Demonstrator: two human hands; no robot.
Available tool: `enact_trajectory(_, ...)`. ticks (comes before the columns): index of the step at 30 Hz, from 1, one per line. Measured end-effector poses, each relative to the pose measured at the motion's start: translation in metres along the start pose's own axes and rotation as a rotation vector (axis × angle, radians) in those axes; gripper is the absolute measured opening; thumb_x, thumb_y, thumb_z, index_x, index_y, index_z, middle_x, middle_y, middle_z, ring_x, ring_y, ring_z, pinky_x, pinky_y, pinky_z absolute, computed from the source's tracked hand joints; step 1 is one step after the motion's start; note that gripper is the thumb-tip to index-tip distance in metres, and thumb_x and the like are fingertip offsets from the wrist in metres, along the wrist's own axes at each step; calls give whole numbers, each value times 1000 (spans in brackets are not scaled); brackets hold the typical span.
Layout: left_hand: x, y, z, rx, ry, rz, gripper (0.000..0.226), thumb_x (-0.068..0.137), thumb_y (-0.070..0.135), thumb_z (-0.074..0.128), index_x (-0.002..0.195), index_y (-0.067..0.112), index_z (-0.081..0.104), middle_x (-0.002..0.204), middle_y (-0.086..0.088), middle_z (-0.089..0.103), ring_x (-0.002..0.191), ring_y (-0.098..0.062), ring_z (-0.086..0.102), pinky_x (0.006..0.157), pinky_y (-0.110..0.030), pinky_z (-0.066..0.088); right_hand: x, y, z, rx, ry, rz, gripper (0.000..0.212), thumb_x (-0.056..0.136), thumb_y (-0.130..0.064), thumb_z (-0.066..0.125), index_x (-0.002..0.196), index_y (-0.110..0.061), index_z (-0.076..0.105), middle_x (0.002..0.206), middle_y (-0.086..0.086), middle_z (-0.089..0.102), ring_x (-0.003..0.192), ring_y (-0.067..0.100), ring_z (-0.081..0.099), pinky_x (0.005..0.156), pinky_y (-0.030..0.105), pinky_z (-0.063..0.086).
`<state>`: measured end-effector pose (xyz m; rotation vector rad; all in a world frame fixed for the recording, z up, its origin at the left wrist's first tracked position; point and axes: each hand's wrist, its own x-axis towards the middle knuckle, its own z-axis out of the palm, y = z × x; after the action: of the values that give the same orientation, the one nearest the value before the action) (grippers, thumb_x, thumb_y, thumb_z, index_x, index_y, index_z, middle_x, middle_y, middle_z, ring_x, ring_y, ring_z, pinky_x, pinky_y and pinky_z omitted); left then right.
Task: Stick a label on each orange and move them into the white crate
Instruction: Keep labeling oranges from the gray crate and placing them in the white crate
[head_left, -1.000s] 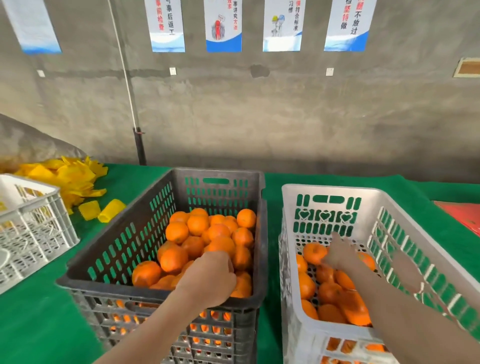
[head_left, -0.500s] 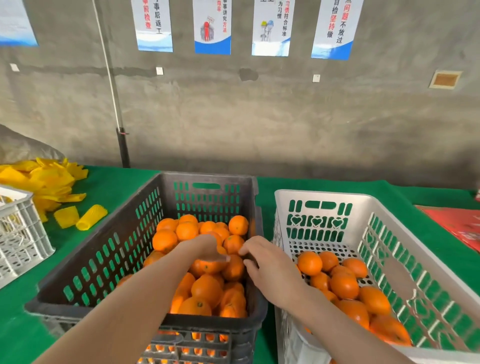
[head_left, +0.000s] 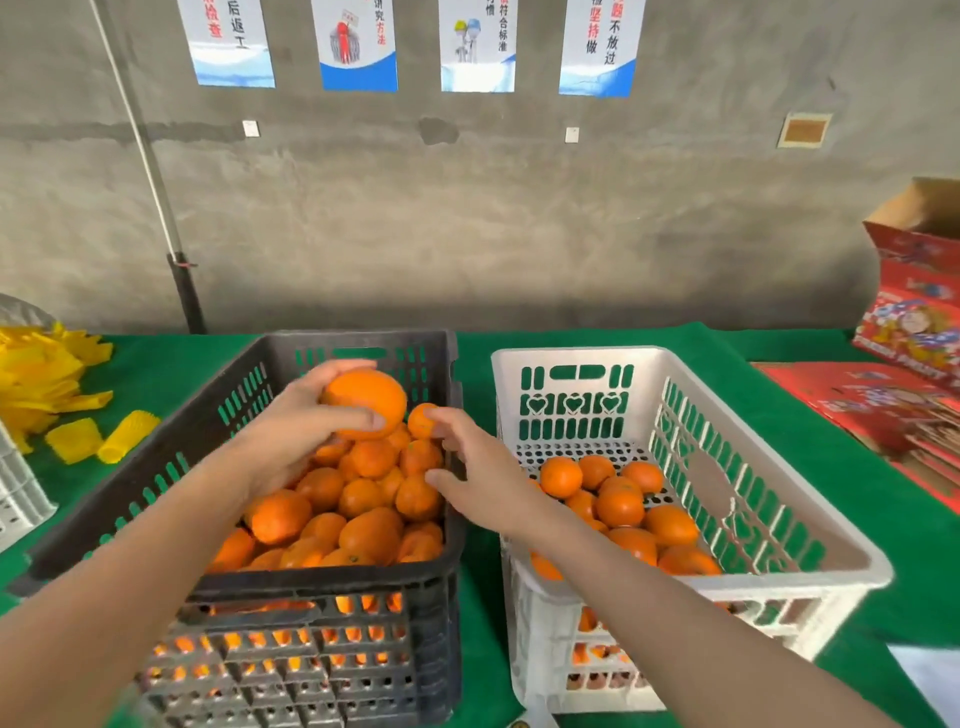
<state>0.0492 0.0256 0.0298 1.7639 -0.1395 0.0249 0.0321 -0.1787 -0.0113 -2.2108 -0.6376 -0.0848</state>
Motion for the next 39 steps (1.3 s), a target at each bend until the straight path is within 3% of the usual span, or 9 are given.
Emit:
enact_trajectory(3, -45, 17, 15, 158, 3, 74, 75, 37, 28, 82, 108, 39, 60, 112, 4, 62, 99, -13, 61, 76, -27, 50, -27, -21, -14, 144, 9, -94, 90, 80, -22, 74, 146, -38, 16, 150, -8, 29, 133, 7, 33, 103, 26, 38)
enact_trajectory(8, -111, 23, 73, 72, 9, 69, 84, 38, 29, 94, 112, 29, 55, 110, 5, 64, 102, -15, 62, 81, -33, 52, -90, -34, -20, 144, 196, -206, 70, 74, -27, 78, 131, -33, 40, 128, -14, 46, 110, -2, 48, 83, 16, 49)
enact_trajectory(12, -166, 3, 127, -132, -41, 132, 75, 55, 46, 82, 122, 52, 48, 119, 27, 55, 105, -4, 61, 81, -27, 56, -143, -22, -16, 383, 268, -157, 63, 66, -43, 79, 118, -38, 45, 118, -23, 51, 106, 4, 57, 78, 19, 52)
enact_trajectory(16, -191, -32, 143, -207, 97, -9, 71, 57, 32, 83, 117, 53, 53, 125, 13, 55, 100, -10, 64, 80, -33, 57, -171, 20, 13, 391, 104, 3, 67, 73, -32, 78, 128, -33, 40, 118, -25, 54, 106, 3, 57, 80, 15, 50)
enact_trajectory(20, -207, -60, 122, -160, 185, -223, 69, 54, 35, 88, 113, 47, 54, 118, 10, 57, 96, -15, 63, 72, -27, 50, -171, 86, 56, -70, -291, 155, 34, 94, -15, 55, 128, -12, 53, 128, 3, 56, 119, 21, 52, 97, 23, 43)
enact_trajectory(23, -216, -72, 114, -164, 207, -349, 67, 40, 48, 88, 98, 34, 59, 99, -1, 68, 90, -21, 66, 74, -33, 48, -161, 104, 93, -231, -630, 200, 49, 97, -19, 45, 144, -15, 34, 151, 5, 34, 138, 18, 30, 112, 27, 24)
enact_trajectory(26, -219, -83, 109, -225, 206, -417, 64, 42, 44, 89, 95, 23, 59, 96, -6, 69, 93, -27, 67, 88, -42, 49, -149, 103, 119, -382, -797, 178, 71, 89, -40, 56, 147, -14, 26, 152, 9, 30, 139, 26, 28, 113, 39, 26)
enact_trajectory(33, -218, -117, 109, -422, 211, -540, 67, 59, 30, 84, 112, 4, 53, 109, -16, 64, 96, -27, 64, 72, -29, 50, -143, 92, 128, -450, -661, 133, 59, 77, -28, 68, 130, -11, 50, 124, 11, 53, 116, 29, 46, 100, 39, 39)
enact_trajectory(39, -215, -139, 113, -576, 87, -644, 79, 62, 42, 80, 127, 12, 48, 122, -11, 59, 115, -28, 53, 97, -39, 40, -157, 87, 89, -155, -553, 220, 38, 80, -14, 68, 117, -19, 59, 112, -2, 65, 96, 13, 60, 75, 19, 46)
